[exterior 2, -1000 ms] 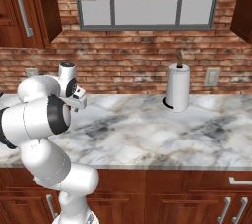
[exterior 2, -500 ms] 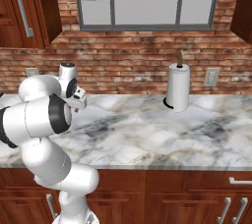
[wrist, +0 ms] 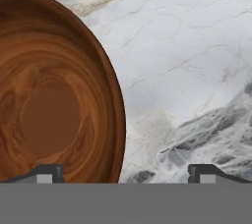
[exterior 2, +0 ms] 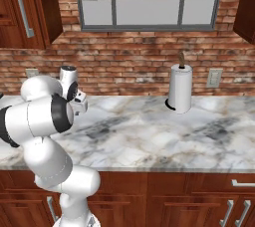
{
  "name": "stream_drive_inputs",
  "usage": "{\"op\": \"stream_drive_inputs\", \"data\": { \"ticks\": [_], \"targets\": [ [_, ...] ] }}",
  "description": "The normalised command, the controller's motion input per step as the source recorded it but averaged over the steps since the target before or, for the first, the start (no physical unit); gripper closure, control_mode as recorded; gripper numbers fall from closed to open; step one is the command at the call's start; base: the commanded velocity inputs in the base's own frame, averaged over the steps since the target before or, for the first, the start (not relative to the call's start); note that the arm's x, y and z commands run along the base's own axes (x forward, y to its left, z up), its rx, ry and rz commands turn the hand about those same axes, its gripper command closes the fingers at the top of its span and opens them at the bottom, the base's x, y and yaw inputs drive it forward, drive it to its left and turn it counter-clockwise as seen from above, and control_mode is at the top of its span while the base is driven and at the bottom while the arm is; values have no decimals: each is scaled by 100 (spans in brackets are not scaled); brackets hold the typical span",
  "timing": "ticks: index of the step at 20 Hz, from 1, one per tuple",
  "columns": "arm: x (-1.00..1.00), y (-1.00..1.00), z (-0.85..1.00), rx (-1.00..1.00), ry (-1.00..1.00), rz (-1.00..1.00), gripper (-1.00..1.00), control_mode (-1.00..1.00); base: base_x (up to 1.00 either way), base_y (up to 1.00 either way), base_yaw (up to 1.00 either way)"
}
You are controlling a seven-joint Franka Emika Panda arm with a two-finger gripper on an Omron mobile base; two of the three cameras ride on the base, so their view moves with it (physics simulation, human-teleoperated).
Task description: Pick the cup and bowl from the counter and place them on the counter next to the sink.
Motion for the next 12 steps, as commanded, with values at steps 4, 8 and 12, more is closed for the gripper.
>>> {"op": "stream_drive_inputs", "data": {
  "ticks": [4,8,12],
  "targets": [
    [0,16,-2,0,0,0,-100,-100,0,0,0],
    [7,15,-12,0,0,0,-100,-100,0,0,0],
    [8,8,-21,0,0,0,-100,-100,0,0,0]
  ]
}}
